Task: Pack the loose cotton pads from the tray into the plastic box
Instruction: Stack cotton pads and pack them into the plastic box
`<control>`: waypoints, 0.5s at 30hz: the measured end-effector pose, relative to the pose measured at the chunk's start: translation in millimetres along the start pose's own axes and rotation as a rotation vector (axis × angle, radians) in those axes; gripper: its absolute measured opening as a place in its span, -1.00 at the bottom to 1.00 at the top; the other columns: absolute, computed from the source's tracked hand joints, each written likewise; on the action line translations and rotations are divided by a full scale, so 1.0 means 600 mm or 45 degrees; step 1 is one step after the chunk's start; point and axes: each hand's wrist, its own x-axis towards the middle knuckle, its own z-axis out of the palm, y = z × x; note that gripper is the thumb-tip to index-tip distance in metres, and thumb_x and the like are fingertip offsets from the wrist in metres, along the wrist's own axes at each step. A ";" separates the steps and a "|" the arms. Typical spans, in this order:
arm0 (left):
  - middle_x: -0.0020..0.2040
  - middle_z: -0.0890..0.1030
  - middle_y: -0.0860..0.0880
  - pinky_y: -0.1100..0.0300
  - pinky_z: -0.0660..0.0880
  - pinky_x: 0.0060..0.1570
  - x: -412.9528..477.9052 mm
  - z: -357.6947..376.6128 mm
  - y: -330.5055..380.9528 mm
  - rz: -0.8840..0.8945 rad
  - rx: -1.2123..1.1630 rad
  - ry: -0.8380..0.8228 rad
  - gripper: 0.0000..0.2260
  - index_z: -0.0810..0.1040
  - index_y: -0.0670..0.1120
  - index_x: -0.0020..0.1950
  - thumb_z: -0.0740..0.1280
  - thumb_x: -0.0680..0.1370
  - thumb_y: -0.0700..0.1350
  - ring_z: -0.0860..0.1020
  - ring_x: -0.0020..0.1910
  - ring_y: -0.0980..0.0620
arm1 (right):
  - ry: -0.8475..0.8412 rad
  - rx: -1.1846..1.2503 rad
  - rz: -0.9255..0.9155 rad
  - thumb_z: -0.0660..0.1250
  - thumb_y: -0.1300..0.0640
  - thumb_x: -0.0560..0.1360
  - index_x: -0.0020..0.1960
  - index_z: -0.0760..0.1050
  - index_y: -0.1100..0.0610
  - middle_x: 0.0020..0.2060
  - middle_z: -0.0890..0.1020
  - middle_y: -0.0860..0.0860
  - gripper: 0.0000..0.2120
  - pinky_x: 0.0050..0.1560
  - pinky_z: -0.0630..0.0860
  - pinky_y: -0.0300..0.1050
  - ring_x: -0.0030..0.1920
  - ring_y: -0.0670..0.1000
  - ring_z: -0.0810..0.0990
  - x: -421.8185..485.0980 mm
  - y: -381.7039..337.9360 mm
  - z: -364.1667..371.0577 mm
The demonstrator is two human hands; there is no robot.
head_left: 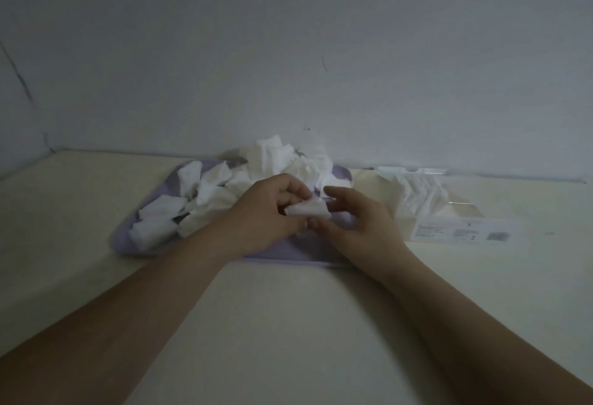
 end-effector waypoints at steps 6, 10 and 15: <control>-0.13 0.66 0.11 0.31 0.48 -0.15 0.058 0.031 0.005 0.142 0.460 0.106 -0.84 0.60 0.06 -0.07 0.40 0.47 -0.21 0.59 -0.23 0.19 | 0.454 0.000 -0.036 0.29 0.17 0.61 -0.19 0.35 0.17 -0.36 0.44 0.00 -0.78 -0.31 0.29 -0.25 -0.34 -0.14 0.43 0.008 0.010 0.002; 0.03 0.59 0.02 0.03 0.56 0.04 0.103 0.066 0.008 0.207 0.939 -0.054 -0.82 0.52 -0.02 -0.01 0.22 0.42 -0.10 0.58 0.00 -0.06 | 0.563 0.129 0.100 0.20 0.18 0.67 -0.10 0.31 0.11 -0.29 0.44 -0.06 -0.83 -0.30 0.26 -0.21 -0.30 -0.19 0.41 0.012 0.013 0.010; 0.08 0.64 -0.12 0.06 0.55 0.02 0.106 0.076 0.006 0.110 1.080 -0.113 -0.85 0.50 0.06 -0.04 0.22 0.42 -0.07 0.58 0.07 -0.17 | 0.589 0.191 0.146 0.20 0.14 0.67 -0.11 0.32 0.11 -0.27 0.45 -0.04 -0.82 -0.29 0.33 -0.38 -0.29 -0.17 0.42 0.017 0.017 0.006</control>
